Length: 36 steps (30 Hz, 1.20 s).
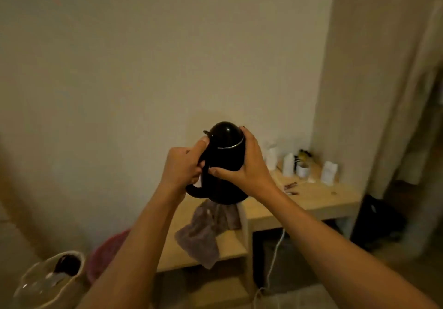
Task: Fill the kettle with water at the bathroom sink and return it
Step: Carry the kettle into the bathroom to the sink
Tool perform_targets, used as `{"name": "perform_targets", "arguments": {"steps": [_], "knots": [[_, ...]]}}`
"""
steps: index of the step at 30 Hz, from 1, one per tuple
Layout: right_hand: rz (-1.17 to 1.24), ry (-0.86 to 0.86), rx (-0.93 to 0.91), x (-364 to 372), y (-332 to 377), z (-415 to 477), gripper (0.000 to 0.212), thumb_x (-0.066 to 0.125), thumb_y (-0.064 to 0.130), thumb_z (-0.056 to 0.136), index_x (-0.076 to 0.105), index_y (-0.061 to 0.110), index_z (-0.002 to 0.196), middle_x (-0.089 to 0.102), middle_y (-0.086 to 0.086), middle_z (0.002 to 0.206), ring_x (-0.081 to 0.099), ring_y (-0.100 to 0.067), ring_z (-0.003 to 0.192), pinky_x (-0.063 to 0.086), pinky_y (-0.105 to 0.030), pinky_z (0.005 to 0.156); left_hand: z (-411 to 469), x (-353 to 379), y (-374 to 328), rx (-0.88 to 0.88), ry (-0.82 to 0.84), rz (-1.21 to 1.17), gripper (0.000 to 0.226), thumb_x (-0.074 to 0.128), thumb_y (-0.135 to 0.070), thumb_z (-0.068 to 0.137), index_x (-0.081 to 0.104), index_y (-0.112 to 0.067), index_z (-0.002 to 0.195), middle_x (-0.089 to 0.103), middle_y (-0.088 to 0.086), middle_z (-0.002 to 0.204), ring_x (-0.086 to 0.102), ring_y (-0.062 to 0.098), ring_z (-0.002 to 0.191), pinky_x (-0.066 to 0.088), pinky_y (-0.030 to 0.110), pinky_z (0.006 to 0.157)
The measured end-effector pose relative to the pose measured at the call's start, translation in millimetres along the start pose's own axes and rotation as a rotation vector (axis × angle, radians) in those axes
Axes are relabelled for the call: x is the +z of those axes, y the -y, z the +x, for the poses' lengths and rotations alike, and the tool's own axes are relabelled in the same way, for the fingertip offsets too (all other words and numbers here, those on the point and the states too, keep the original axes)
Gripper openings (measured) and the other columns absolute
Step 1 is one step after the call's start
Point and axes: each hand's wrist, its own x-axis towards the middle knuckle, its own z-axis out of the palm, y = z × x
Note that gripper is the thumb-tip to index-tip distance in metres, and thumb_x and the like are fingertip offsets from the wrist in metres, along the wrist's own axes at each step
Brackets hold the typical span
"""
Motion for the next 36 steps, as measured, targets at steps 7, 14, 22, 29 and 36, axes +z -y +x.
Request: {"name": "perform_targets", "arguments": {"steps": [7,14,22,29,36], "knots": [[-0.288,-0.420,0.211,-142.8,-9.1,-67.5,0.115,0.092,0.047,0.068,0.022,0.025,0.157,0.036,-0.001,0.155,0.035,-0.020,0.146,0.035,-0.043,0.123,-1.0,152.8,-27.3,0.086,0.512,-0.108,0.055,0.061,-0.042,0.092,0.053,-0.012,0.047,0.040,-0.004,0.035,0.032,0.010,0.029,0.026,0.025,0.040],[-0.605,-0.812,0.406,-255.1,44.1,-208.0,0.117,0.094,0.047,0.065,0.025,0.025,0.157,0.038,0.002,0.152,0.036,-0.017,0.143,0.038,-0.041,0.121,-115.3,274.0,-73.4,0.099,1.046,-0.326,0.054,0.061,-0.045,0.092,0.051,-0.007,0.054,0.033,0.002,0.039,0.026,0.013,0.029,0.020,0.024,0.040],[-0.918,-1.163,0.567,-321.5,156.8,-374.8,0.119,0.092,0.053,0.062,0.022,0.032,0.156,0.037,0.003,0.154,0.038,-0.018,0.146,0.040,-0.048,0.120,-291.1,336.9,-145.0,0.160,1.551,-0.490,0.054,0.062,-0.049,0.089,0.055,-0.009,0.053,0.041,0.006,0.043,0.033,0.011,0.028,0.026,0.019,0.034],[-1.184,-1.384,0.731,-316.0,252.7,-472.6,0.119,0.091,0.054,0.064,0.019,0.034,0.157,0.038,0.005,0.155,0.040,-0.016,0.145,0.042,-0.047,0.119,-407.0,337.2,-191.5,0.187,1.979,-0.681,0.057,0.062,-0.056,0.080,0.062,-0.001,0.066,0.044,0.013,0.063,0.032,0.015,0.037,0.025,0.019,0.033],[-1.444,-1.684,0.845,-274.1,324.9,-535.9,0.117,0.087,0.059,0.059,0.019,0.040,0.153,0.042,0.006,0.150,0.045,-0.017,0.142,0.046,-0.048,0.114,-518.9,322.3,-223.4,0.167,2.375,-0.859,0.055,0.063,-0.048,0.087,0.050,-0.020,0.041,0.034,-0.007,0.038,0.026,0.008,0.030,0.023,0.020,0.037]]}}
